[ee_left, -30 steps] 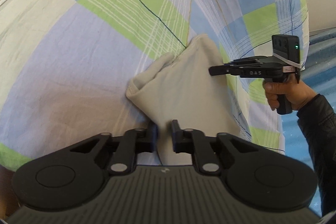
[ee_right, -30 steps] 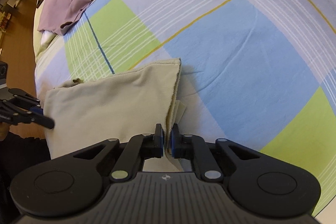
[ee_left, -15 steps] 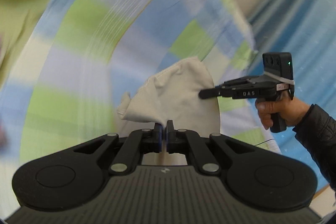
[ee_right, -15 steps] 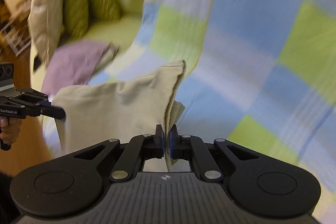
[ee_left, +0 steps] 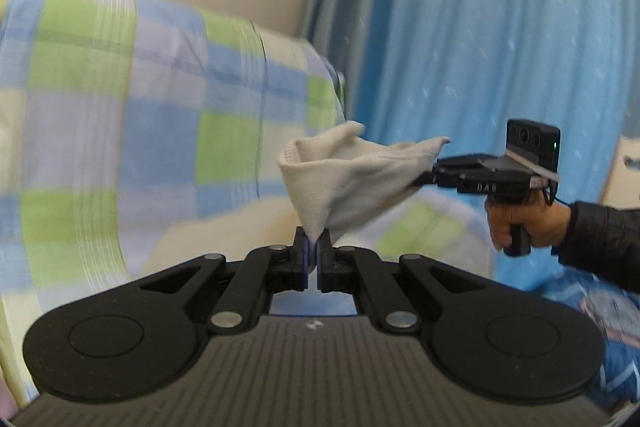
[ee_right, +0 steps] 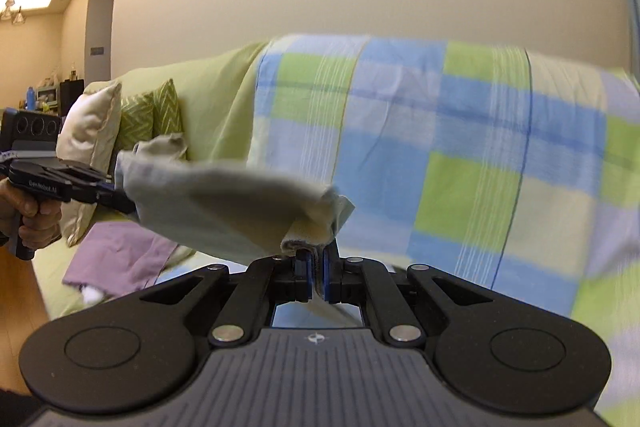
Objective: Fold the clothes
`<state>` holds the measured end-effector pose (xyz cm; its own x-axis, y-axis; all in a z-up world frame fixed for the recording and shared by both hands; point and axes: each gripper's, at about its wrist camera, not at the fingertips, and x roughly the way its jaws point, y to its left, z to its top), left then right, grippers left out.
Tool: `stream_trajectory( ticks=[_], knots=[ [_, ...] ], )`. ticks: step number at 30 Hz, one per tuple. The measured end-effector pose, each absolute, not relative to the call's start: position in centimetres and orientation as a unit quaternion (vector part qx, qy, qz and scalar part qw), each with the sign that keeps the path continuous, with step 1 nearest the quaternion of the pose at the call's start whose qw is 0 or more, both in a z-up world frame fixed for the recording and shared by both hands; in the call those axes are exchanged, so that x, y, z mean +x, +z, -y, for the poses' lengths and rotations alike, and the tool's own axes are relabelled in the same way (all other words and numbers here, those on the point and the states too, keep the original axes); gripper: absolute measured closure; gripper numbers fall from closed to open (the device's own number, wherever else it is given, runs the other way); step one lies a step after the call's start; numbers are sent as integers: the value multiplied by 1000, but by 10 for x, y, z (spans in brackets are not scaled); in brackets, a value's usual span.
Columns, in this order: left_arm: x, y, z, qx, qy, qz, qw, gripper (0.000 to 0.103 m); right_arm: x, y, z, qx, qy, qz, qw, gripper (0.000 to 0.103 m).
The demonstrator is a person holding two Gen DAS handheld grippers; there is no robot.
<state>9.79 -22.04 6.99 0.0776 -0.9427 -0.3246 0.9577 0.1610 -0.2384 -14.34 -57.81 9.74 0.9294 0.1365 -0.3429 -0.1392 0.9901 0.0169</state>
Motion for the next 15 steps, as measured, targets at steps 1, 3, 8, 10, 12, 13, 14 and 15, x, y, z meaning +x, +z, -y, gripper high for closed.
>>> stream_trajectory(
  ticks=[1, 3, 8, 10, 12, 13, 14, 15],
  knots=[
    [89, 48, 212, 22, -649, -223, 727, 102, -160, 76, 570, 4, 72, -190, 979, 98],
    [77, 6, 198, 19, -645, -270, 714, 102, -188, 34, 555, 16, 80, -232, 969, 98],
    [56, -44, 190, 46, -663, -303, 683, 102, -223, -31, 526, 30, 92, -314, 945, 98],
    [54, -44, 193, 58, -678, -296, 670, 102, -223, -35, 528, 42, 90, -321, 942, 98],
    [63, -34, 199, 64, -685, -280, 669, 102, -199, -28, 547, 59, 87, -327, 939, 98],
    [72, -29, 202, 61, -682, -276, 675, 102, -187, -25, 556, 68, 85, -330, 938, 98],
    [82, -24, 203, 54, -678, -275, 679, 102, -176, -22, 565, 77, 83, -333, 936, 98],
    [94, -21, 210, 44, -673, -280, 683, 102, -164, -19, 574, 86, 81, -336, 934, 98]
  ],
)
